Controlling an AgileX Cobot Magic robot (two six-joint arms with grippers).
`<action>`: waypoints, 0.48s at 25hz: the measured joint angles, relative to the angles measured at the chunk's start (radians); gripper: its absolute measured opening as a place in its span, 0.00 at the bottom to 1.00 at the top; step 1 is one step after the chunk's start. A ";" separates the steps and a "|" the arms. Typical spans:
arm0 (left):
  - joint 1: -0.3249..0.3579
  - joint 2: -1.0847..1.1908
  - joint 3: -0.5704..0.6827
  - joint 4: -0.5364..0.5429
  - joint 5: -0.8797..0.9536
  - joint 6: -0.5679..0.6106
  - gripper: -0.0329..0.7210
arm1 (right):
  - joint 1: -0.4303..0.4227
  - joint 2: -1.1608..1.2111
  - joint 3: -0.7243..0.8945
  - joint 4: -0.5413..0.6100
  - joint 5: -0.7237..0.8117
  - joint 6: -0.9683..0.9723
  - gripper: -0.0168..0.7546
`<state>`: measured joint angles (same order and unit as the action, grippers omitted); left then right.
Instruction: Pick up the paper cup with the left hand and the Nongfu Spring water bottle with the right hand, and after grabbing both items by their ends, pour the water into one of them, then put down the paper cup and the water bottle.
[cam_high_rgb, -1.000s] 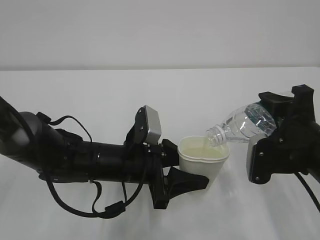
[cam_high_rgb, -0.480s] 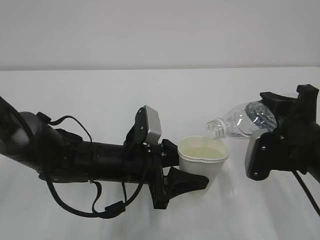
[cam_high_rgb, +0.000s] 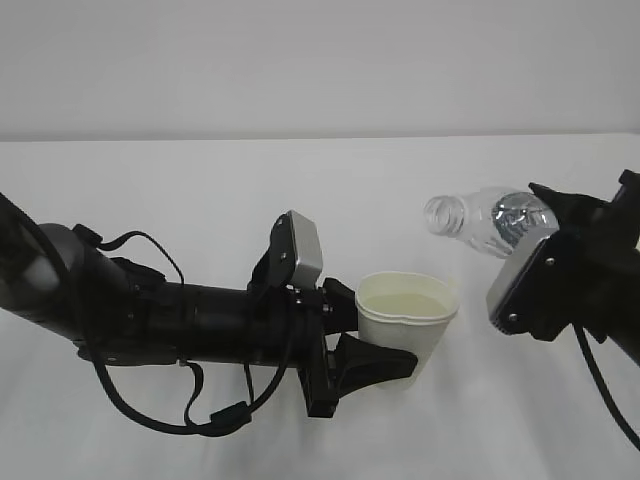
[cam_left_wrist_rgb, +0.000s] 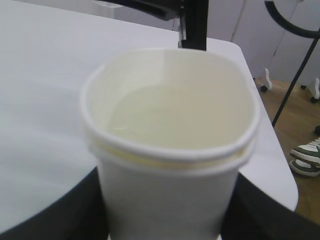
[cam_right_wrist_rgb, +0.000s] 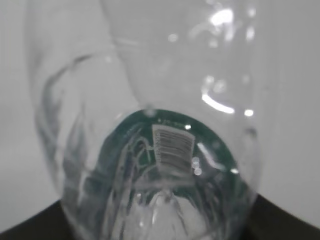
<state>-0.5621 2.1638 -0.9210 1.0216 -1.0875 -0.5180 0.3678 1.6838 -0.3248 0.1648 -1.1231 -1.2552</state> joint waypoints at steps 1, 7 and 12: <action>0.000 0.000 0.000 0.000 0.000 0.000 0.60 | 0.000 0.000 0.000 0.000 0.000 0.039 0.51; 0.000 0.000 0.000 -0.002 0.010 0.000 0.59 | 0.000 0.000 0.000 0.000 0.000 0.268 0.51; 0.000 0.000 0.000 -0.002 0.021 0.000 0.59 | 0.000 0.000 0.000 0.021 0.000 0.446 0.51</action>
<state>-0.5621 2.1638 -0.9210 1.0195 -1.0666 -0.5180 0.3678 1.6838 -0.3248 0.1854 -1.1231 -0.8088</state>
